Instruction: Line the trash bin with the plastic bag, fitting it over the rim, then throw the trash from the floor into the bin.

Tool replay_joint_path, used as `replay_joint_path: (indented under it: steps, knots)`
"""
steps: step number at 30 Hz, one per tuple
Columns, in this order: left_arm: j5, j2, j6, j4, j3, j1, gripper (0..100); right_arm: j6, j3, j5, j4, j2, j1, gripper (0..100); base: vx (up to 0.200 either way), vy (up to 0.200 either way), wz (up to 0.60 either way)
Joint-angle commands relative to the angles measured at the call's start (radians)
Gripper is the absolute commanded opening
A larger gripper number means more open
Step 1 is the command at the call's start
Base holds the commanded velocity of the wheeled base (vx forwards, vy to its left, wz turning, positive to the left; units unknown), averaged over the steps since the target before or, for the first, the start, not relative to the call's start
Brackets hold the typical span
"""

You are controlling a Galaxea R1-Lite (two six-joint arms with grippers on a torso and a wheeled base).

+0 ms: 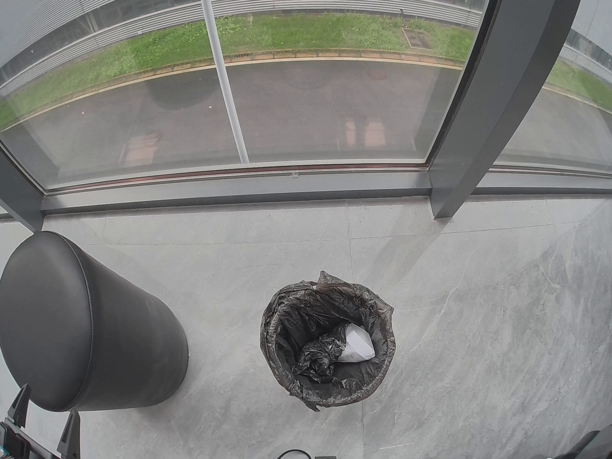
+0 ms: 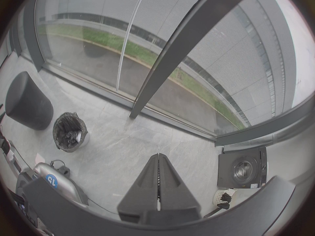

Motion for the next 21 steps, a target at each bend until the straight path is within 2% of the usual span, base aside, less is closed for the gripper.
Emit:
replay_joint_path:
  steps: [1,5,9,13,17,21]
  knots:
    - [0.000,-0.015,0.000,0.000,0.018,0.000,100,-0.008,0.000,0.070,0.045,-0.358,-0.073,0,0.000,0.000,0.00]
    - [0.000,-0.015,0.000,0.000,0.018,0.000,100,0.002,0.000,0.072,0.025,-0.483,-0.075,0,0.000,0.000,0.00]
    - [0.000,-0.015,0.000,0.000,0.018,0.000,100,0.009,0.000,0.109,-0.087,-0.607,-0.095,0,0.000,0.000,0.00]
    - [0.000,-0.015,0.000,0.000,0.018,0.000,100,0.007,0.302,0.161,-0.255,-0.759,-0.141,0,0.000,0.000,0.00]
    - [0.000,-0.015,0.000,0.000,0.018,0.000,100,0.012,0.571,0.161,-0.372,-0.894,-0.156,0,0.000,0.000,0.00]
    - [0.000,-0.015,0.000,0.000,0.018,0.000,100,0.052,0.738,0.153,-0.436,-0.972,-0.147,0,0.000,0.000,0.00]
